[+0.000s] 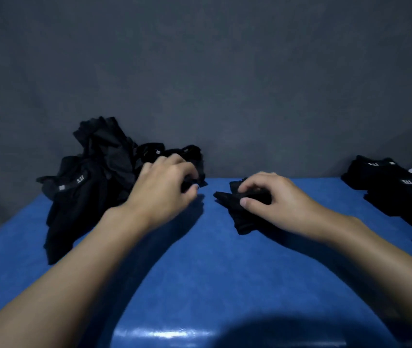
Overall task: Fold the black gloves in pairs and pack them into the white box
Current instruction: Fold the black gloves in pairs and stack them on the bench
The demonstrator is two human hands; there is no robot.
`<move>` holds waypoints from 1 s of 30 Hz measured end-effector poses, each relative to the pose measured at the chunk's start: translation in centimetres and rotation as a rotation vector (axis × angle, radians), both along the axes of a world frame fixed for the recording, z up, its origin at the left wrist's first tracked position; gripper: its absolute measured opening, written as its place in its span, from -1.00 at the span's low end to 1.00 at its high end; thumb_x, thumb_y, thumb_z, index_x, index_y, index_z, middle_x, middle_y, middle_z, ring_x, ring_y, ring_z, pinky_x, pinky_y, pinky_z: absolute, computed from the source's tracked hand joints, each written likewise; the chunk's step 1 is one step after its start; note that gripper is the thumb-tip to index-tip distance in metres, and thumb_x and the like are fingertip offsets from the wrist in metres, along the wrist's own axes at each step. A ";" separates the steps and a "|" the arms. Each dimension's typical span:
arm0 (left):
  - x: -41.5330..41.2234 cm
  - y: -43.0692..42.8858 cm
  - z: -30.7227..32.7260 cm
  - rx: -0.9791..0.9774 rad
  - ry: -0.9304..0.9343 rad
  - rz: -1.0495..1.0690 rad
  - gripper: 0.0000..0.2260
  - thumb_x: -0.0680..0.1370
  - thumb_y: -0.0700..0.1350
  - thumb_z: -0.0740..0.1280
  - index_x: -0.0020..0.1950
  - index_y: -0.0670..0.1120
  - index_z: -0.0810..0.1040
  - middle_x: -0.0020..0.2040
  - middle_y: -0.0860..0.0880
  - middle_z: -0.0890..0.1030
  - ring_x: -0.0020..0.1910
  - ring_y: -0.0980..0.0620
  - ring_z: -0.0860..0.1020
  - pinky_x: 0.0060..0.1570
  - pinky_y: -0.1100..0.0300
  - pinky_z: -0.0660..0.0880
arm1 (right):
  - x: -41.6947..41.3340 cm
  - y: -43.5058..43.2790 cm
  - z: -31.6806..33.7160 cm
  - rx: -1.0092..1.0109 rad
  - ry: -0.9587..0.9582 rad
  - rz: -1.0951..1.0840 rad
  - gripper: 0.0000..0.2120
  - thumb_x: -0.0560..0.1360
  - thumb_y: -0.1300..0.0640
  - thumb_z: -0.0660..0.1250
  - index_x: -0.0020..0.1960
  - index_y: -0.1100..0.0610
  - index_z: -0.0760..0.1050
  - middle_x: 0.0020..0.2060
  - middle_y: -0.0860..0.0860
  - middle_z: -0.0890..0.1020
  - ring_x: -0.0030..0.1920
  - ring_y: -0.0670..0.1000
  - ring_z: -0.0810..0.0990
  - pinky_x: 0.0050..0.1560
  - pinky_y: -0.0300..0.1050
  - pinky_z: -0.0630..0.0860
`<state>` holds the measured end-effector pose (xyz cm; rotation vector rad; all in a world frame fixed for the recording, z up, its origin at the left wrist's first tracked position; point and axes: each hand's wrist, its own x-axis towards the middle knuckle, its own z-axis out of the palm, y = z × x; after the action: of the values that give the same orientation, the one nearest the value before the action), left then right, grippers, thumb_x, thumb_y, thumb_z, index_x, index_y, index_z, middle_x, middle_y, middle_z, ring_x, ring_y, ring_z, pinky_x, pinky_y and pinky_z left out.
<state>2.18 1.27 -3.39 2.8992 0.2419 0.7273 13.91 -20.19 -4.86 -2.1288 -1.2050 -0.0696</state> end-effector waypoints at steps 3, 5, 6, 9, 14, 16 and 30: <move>-0.7 2.5 0.1 0.071 -0.027 0.103 -0.75 0.57 0.07 0.33 0.23 0.07 0.56 0.27 0.07 0.49 0.34 0.01 0.39 0.39 0.02 0.16 | 0.2 3.5 0.2 -0.016 0.075 0.038 -0.84 0.50 0.00 0.39 0.07 -0.07 0.54 0.02 -0.18 0.61 0.12 -0.11 0.55 0.22 -0.06 0.49; -1.1 3.4 -0.2 0.113 -0.005 0.142 -0.69 0.57 0.08 0.33 0.29 0.06 0.54 0.31 0.06 0.48 0.40 0.04 0.36 0.47 -0.01 0.06 | 0.7 6.1 0.5 -0.005 0.094 0.036 -0.75 0.51 0.00 0.38 0.18 -0.04 0.52 0.13 -0.13 0.58 0.20 -0.11 0.51 0.25 -0.13 0.45; -1.2 3.8 -0.3 0.128 0.018 0.152 -0.67 0.57 0.10 0.32 0.32 0.07 0.53 0.33 0.07 0.47 0.41 0.05 0.35 0.49 -0.02 0.02 | 1.1 7.4 0.7 0.007 0.113 0.028 -0.71 0.52 0.02 0.37 0.23 -0.02 0.50 0.19 -0.09 0.55 0.24 -0.10 0.48 0.25 -0.15 0.41; -1.2 4.5 -0.8 0.138 0.069 0.161 -0.62 0.57 0.14 0.29 0.37 0.10 0.48 0.35 0.08 0.46 0.43 0.07 0.33 0.51 0.00 -0.04 | 2.7 10.8 0.4 0.054 0.178 -0.025 -0.65 0.53 0.04 0.36 0.31 -0.03 0.46 0.29 0.00 0.45 0.30 -0.01 0.42 0.26 -0.12 0.38; -0.7 4.9 -1.2 0.139 0.114 0.147 -0.62 0.58 0.18 0.24 0.38 0.14 0.46 0.34 0.10 0.47 0.43 0.08 0.31 0.51 0.00 -0.06 | 4.1 13.8 -0.5 0.161 0.224 -0.064 -0.73 0.52 0.12 0.39 0.20 -0.05 0.51 0.17 0.01 0.41 0.19 0.03 0.49 0.17 -0.16 0.42; -0.5 4.9 -1.3 0.132 0.114 0.140 -0.63 0.59 0.18 0.23 0.37 0.14 0.46 0.32 0.10 0.48 0.41 0.07 0.33 0.51 -0.01 -0.05 | 4.1 14.3 -0.5 0.217 0.280 -0.044 -0.75 0.51 0.16 0.40 0.16 -0.05 0.52 0.16 -0.01 0.45 0.17 0.02 0.52 0.21 -0.11 0.47; -0.8 3.5 0.4 -0.047 -0.190 0.033 -0.73 0.60 -0.04 0.28 0.29 -0.01 0.54 0.20 0.04 0.55 0.23 0.00 0.48 0.33 0.09 0.30 | 2.0 10.9 3.3 0.443 0.174 -0.039 -0.71 0.53 0.26 0.36 0.24 0.22 0.56 0.14 0.02 0.58 0.13 -0.06 0.58 0.11 -0.39 0.49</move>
<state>1.40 4.80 -2.98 2.7646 0.2801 0.9816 15.87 -9.28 -1.53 -1.7319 -0.9448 -0.1507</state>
